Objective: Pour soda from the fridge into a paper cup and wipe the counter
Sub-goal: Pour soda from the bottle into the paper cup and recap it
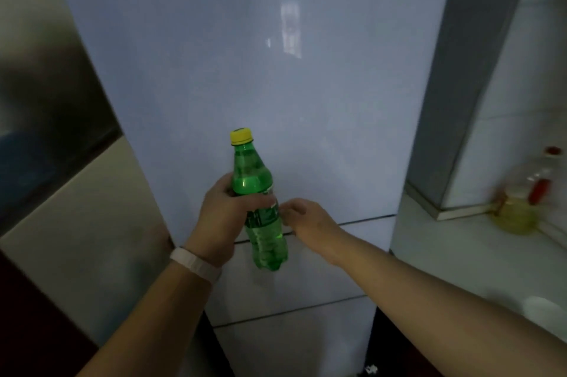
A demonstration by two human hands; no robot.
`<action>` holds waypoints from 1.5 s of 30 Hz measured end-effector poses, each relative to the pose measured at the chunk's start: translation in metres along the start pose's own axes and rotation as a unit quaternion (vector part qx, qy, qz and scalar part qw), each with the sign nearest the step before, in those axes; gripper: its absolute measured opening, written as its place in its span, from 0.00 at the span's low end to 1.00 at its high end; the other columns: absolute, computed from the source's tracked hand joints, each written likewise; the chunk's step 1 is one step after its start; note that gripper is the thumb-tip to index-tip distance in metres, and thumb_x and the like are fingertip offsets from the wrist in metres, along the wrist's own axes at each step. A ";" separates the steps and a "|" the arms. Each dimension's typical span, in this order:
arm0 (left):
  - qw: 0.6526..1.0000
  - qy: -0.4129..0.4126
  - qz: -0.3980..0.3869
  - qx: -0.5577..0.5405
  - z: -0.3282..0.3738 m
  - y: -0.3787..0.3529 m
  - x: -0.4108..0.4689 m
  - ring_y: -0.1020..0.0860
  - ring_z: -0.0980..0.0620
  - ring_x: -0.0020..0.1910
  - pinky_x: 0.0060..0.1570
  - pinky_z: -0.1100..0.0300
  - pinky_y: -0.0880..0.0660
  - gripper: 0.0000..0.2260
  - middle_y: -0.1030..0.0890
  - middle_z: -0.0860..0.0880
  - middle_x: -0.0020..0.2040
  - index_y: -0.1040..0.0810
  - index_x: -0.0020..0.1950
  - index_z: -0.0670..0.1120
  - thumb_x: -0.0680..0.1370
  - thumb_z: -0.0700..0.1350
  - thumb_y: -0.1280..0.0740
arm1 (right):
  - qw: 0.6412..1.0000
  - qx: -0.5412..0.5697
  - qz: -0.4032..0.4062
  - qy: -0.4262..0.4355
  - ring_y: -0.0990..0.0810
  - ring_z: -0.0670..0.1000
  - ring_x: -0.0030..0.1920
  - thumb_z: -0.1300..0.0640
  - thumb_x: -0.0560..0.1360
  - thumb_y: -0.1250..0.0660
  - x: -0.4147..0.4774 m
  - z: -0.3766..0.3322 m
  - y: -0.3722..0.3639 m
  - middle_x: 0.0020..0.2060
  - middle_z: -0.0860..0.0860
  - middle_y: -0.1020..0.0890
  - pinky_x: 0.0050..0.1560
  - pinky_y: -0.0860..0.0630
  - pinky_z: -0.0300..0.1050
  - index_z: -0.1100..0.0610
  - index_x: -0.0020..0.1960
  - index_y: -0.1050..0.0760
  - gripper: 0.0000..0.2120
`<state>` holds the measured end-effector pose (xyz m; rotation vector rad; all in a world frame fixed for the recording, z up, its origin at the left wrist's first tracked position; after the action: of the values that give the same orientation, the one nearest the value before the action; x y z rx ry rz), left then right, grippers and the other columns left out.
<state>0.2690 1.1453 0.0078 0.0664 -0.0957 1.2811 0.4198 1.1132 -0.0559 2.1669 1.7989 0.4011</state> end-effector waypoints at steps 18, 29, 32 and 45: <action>0.978 0.056 -0.197 -0.028 -0.034 -0.300 -0.062 0.16 0.49 0.41 0.40 0.54 0.19 0.18 0.15 0.44 0.47 0.19 0.55 0.43 0.67 0.31 0.24 | 0.891 0.360 0.174 -0.214 0.16 0.52 0.53 0.43 0.79 0.38 -0.171 0.172 0.186 0.50 0.54 0.15 0.54 0.19 0.51 0.55 0.55 0.20 0.17; 0.947 0.097 -0.307 -0.020 -0.083 -0.415 -0.091 0.16 0.49 0.40 0.38 0.55 0.19 0.14 0.16 0.46 0.43 0.18 0.52 0.41 0.68 0.31 0.26 | 0.841 0.386 0.275 -0.262 0.16 0.52 0.51 0.48 0.80 0.38 -0.237 0.249 0.244 0.48 0.53 0.15 0.56 0.19 0.54 0.56 0.53 0.19 0.14; 0.936 0.107 -0.336 -0.015 -0.101 -0.440 -0.088 0.16 0.53 0.37 0.33 0.61 0.21 0.13 0.15 0.48 0.41 0.18 0.51 0.43 0.69 0.32 0.25 | 0.824 0.394 0.310 -0.266 0.17 0.51 0.49 0.50 0.80 0.39 -0.243 0.268 0.255 0.46 0.52 0.15 0.55 0.19 0.52 0.56 0.51 0.20 0.12; 0.896 0.158 -0.407 0.078 -0.210 -0.505 -0.049 0.16 0.45 0.49 0.53 0.38 0.21 0.15 0.14 0.49 0.47 0.16 0.48 0.53 0.62 0.46 0.22 | 0.745 0.423 0.347 -0.381 0.17 0.50 0.46 0.51 0.78 0.39 -0.234 0.376 0.240 0.45 0.50 0.15 0.48 0.20 0.46 0.55 0.55 0.19 0.13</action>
<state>0.7464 0.9763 -0.2046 0.0277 0.2938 0.4413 0.7431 0.8235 -0.3110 2.8428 0.6584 -1.2594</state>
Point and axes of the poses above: each hand's wrist, its own x-axis towards the middle knuckle, its own y-axis out of the back of the hand, z = x × y, the point moved 9 cm from there along x, towards the middle knuckle
